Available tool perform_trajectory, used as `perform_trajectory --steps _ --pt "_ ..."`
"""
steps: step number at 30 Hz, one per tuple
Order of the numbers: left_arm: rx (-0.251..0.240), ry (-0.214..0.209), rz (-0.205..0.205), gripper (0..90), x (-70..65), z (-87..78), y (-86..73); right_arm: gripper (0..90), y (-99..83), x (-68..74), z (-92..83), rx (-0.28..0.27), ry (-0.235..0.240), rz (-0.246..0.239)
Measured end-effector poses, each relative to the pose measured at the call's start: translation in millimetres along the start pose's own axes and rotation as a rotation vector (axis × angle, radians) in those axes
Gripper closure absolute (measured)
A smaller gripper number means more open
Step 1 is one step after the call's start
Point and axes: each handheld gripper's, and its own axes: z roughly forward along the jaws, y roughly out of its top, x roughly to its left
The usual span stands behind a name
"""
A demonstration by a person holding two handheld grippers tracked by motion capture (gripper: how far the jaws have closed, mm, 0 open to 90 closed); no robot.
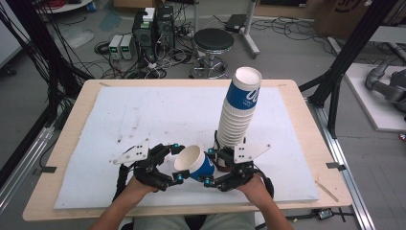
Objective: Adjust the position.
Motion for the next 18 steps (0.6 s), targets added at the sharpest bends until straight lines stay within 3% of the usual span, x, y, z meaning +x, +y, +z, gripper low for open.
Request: perform_trajectory --steps 7,14,18 --pt "-0.02 0.01 -0.012 16.1 0.6 -0.6 -0.2 29.8 -4.9 -3.1 2.4 -0.099 0.021 0.051" --pt "-0.039 -0.015 -0.022 22.0 -0.3 0.8 0.8 29.6 -9.4 -3.9 5.3 -0.094 0.032 0.056" --pt "-0.021 -0.022 0.001 26.4 -0.8 -0.1 2.3 30.5 -11.0 -3.5 8.7 -0.08 0.039 0.057"
